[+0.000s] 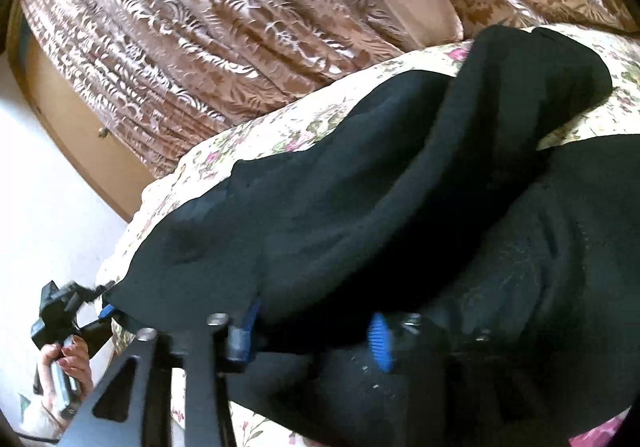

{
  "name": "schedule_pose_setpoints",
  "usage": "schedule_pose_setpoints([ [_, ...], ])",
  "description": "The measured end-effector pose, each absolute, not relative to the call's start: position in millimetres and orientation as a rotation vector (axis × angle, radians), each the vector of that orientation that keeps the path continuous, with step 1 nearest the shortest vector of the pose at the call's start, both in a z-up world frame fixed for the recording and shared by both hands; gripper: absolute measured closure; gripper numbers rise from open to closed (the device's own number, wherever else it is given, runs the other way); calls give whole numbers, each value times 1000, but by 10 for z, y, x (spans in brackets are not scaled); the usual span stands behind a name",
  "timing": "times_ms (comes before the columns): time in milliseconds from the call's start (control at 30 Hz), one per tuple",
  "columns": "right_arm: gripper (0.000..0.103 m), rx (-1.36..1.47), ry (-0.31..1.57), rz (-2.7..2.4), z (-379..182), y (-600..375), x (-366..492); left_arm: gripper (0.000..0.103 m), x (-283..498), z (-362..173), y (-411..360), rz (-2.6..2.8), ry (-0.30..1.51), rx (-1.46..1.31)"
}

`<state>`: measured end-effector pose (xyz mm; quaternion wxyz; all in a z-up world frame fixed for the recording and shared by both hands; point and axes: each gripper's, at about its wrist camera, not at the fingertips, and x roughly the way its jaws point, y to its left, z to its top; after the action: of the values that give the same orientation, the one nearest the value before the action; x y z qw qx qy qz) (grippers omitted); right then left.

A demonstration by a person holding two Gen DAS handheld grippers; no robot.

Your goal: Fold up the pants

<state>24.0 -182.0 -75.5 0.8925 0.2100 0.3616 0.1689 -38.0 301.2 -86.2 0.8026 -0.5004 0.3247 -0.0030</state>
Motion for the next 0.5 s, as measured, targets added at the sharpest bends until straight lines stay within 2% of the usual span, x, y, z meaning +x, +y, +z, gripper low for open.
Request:
schedule_pose_setpoints([
  [33, 54, 441, 753, 342, -756, -1837, 257, 96, -371, -869, 3003, -5, 705, -1058],
  [67, 59, 453, 754, 341, -755, -1857, 276, 96, -397, -884, 3028, -5, 709, -1054],
  [100, 70, 464, 748, 348, -743, -1867, 284, 96, -409, -877, 3036, -7, 707, -1050],
  [133, 89, 463, 737, 364, -717, -1862, 280, 97, -427, -848, 3057, -11, 699, -1044],
  [167, 93, 435, 727, 385, -671, -1817, 258, 97, -429, -822, 3080, -10, 690, -1041],
  [367, 95, 180, 571, 460, -257, -1550, -169, 97, -514, -774, 3222, -2, 680, -1037],
  [500, 95, 122, 635, 441, -448, -1526, -232, 97, -529, -975, 3148, 42, 774, -990],
])
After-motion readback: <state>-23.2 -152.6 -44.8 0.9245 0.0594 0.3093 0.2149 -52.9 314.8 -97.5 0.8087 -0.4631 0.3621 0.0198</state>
